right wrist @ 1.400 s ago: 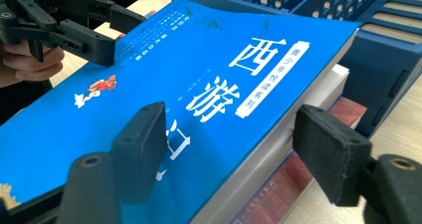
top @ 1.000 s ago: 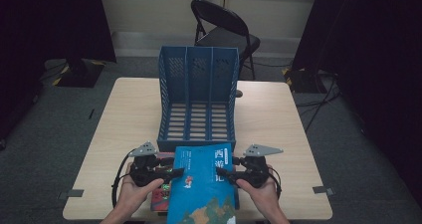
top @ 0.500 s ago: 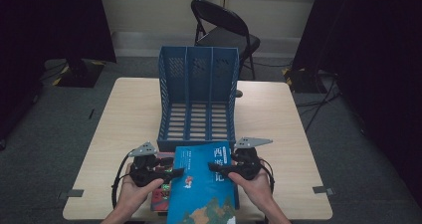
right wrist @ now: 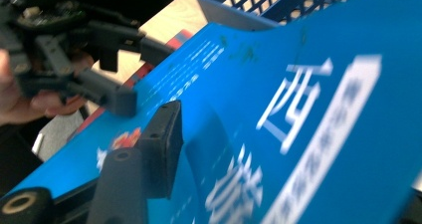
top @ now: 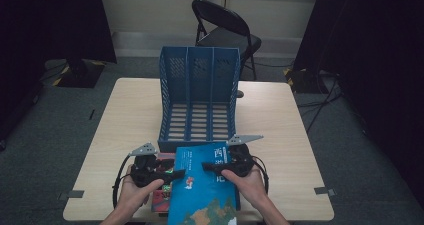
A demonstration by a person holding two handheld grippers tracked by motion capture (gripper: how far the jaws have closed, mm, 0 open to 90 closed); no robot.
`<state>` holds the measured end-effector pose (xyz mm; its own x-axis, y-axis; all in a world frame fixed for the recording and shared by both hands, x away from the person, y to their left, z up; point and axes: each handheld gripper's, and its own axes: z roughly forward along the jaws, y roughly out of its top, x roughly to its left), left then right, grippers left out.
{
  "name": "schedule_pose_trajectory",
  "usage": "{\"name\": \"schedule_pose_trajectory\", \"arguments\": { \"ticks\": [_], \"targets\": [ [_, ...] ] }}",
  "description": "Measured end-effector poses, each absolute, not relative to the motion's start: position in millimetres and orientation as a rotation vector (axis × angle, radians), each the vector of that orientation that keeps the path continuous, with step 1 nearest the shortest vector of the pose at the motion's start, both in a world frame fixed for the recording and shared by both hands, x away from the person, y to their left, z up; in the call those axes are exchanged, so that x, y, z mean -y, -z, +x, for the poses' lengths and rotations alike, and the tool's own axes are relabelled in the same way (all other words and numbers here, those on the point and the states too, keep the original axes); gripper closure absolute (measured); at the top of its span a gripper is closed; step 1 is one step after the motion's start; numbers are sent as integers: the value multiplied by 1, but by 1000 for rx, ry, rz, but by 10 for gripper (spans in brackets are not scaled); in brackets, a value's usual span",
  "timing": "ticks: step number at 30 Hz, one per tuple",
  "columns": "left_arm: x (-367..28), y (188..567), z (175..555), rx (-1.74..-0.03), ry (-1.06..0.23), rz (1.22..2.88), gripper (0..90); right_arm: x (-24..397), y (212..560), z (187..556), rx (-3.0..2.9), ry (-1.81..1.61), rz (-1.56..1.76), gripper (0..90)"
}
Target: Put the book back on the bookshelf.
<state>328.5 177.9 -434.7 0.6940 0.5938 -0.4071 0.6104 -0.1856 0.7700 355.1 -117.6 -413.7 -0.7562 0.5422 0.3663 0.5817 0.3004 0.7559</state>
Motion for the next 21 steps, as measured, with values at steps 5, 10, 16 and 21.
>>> {"name": "schedule_pose_trajectory", "arguments": {
  "ticks": [5,10,16,21],
  "targets": [
    [-179,435,330,-964,29,1861,264,123,411,353,2474,1487,-1078,626],
    [-178,433,330,-957,26,1867,262,125,407,351,2450,1519,-1067,707],
    [-173,435,332,-949,63,1857,212,126,401,347,2448,1584,-1027,754],
    [-174,434,332,-959,85,1850,206,126,398,345,2450,1595,-1027,760]
  ]
}}
